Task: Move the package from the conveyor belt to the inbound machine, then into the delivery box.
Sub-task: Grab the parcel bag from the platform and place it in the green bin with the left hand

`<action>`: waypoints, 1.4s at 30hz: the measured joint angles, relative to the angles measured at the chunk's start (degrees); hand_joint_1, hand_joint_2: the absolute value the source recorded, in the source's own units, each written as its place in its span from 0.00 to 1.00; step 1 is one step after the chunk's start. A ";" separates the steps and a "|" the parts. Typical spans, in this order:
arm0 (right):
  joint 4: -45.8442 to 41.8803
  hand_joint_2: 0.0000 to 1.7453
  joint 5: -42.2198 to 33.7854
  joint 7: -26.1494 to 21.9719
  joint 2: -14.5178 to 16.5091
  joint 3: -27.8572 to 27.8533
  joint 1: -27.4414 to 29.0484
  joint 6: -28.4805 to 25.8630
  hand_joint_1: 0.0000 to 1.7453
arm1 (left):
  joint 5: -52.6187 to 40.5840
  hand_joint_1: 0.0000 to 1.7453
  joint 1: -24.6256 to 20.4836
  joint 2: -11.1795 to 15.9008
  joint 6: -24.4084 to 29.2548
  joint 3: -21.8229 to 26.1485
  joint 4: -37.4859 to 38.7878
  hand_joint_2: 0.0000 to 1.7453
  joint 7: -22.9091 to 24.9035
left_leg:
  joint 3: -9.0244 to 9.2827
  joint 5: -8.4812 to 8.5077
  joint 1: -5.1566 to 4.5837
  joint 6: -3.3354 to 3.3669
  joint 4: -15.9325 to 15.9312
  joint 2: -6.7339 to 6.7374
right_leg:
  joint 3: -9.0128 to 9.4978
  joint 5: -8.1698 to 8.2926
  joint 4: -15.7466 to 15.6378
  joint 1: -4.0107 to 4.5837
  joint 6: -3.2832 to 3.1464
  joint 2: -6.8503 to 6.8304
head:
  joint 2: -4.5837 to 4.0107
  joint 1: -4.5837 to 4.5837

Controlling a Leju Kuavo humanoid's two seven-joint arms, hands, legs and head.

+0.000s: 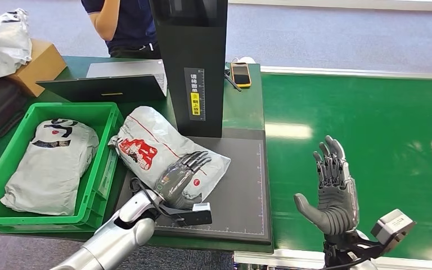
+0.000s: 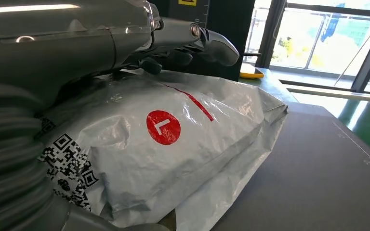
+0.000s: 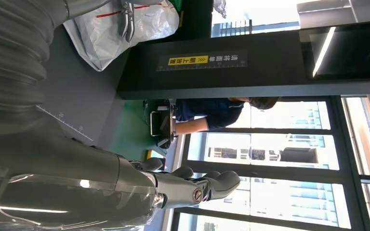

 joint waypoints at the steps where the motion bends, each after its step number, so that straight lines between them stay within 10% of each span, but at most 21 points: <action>1: -0.15 1.00 0.01 -0.08 0.00 -0.05 0.27 0.01 0.00 | 0.06 1.00 0.10 0.09 -0.01 0.01 0.10 1.00 -0.21 | 0.01 0.00 0.00 0.00 0.00 0.00 | 0.01 0.00 0.00 0.00 0.00 0.00 | 0.00 0.00; 26: -1.16 1.00 0.87 -1.04 0.00 -0.83 2.07 0.17 0.00 | -0.08 1.00 -0.34 0.63 4.77 -0.03 0.56 1.00 -2.67 | 0.07 0.01 0.00 -0.02 0.00 0.01 | 0.03 0.01 0.00 0.01 -0.01 0.01 | 0.00 0.00; 42: -3.05 1.00 0.85 -0.50 0.00 -0.93 3.71 -2.33 0.00 | -1.56 1.00 4.22 2.79 23.07 7.31 -28.04 1.00 -5.08 | -0.09 0.01 0.01 -0.02 0.00 0.01 | -0.11 0.00 0.00 0.01 -0.01 0.01 | 0.00 0.00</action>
